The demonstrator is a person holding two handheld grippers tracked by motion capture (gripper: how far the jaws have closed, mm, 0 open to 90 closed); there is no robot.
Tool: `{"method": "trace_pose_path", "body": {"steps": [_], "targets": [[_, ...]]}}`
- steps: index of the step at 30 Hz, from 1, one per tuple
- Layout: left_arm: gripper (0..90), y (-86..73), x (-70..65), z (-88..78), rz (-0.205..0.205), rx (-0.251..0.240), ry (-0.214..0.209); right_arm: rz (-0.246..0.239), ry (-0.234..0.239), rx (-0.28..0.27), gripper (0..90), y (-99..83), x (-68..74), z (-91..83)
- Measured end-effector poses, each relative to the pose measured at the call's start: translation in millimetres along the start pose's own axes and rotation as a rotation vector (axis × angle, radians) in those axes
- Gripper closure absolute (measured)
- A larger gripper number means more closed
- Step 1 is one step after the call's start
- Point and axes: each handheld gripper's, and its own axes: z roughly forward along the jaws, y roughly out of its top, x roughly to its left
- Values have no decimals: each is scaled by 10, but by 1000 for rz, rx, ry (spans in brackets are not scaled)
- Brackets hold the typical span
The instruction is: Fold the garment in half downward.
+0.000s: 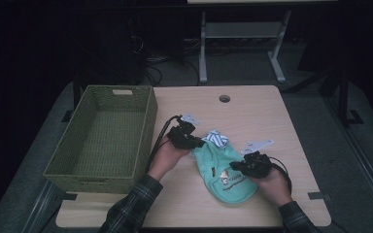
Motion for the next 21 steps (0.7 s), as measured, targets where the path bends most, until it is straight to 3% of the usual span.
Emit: {"method": "trace_pose_path", "body": {"steps": [8,13,18,21], "targets": [[843,-25,61,-71,2,-1,87,4,6,26,899,-225,112,-159],[844,-29,84,-124,4,-7,91,8,9,56,899,-251,110,-106],[842,-25,57,-131,-5,-15,82,2,8,52,899,-231,87,-57],[842,-13,34,-131,10,-9,80,-5,7,51,899,-210,87,-37]]}}
